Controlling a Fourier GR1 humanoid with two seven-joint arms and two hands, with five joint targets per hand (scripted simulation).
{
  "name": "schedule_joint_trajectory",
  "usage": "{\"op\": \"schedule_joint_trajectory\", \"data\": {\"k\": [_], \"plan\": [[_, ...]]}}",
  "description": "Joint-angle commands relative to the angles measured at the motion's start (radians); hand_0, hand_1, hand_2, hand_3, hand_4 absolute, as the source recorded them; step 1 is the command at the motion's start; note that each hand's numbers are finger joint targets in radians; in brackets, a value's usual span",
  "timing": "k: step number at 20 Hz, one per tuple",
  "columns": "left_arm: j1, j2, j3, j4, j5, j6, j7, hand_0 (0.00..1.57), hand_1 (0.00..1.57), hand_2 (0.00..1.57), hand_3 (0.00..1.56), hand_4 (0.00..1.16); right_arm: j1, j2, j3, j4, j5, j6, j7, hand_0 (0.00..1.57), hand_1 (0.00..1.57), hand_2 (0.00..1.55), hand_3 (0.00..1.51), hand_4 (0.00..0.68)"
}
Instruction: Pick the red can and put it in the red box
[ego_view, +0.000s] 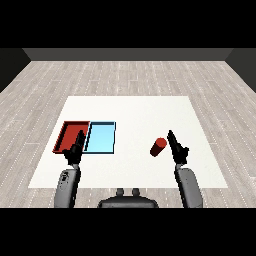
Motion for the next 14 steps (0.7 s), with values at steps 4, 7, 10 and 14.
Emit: {"op": "schedule_joint_trajectory", "data": {"k": [4, 7, 10, 14], "plan": [[0.001, 0.000, -0.028, -0.001, -0.008, -0.029, 0.011, 0.00, 0.00, 0.00, 0.00, 0.00, 0.125, -0.170, -0.213, -0.013, -0.202, 0.211, -0.097, 0.00, 0.00, 0.00, 0.00, 0.000], [-0.062, -0.039, -0.004, -0.116, 0.059, -0.039, -0.178, 0.00, 0.00, 0.00, 0.00, 0.00, 0.088, -0.173, -0.267, -0.043, -0.293, 0.286, -0.253, 0.00, 0.00, 0.00, 0.00, 0.000], [-0.033, -0.051, -0.019, -0.063, 0.042, -0.064, -0.326, 0.00, 0.00, 0.00, 0.00, 0.00, 0.187, -0.182, -0.311, -0.051, -0.343, 0.375, -0.366, 0.00, 0.00, 0.00, 0.00, 0.000], [-0.003, -0.034, 0.000, -0.057, 0.041, -0.079, -0.381, 0.00, 0.00, 0.00, 0.00, 0.00, 0.137, -0.243, -0.382, 0.089, -0.388, 0.488, -0.427, 0.00, 0.00, 0.00, 0.00, 0.000]]}}
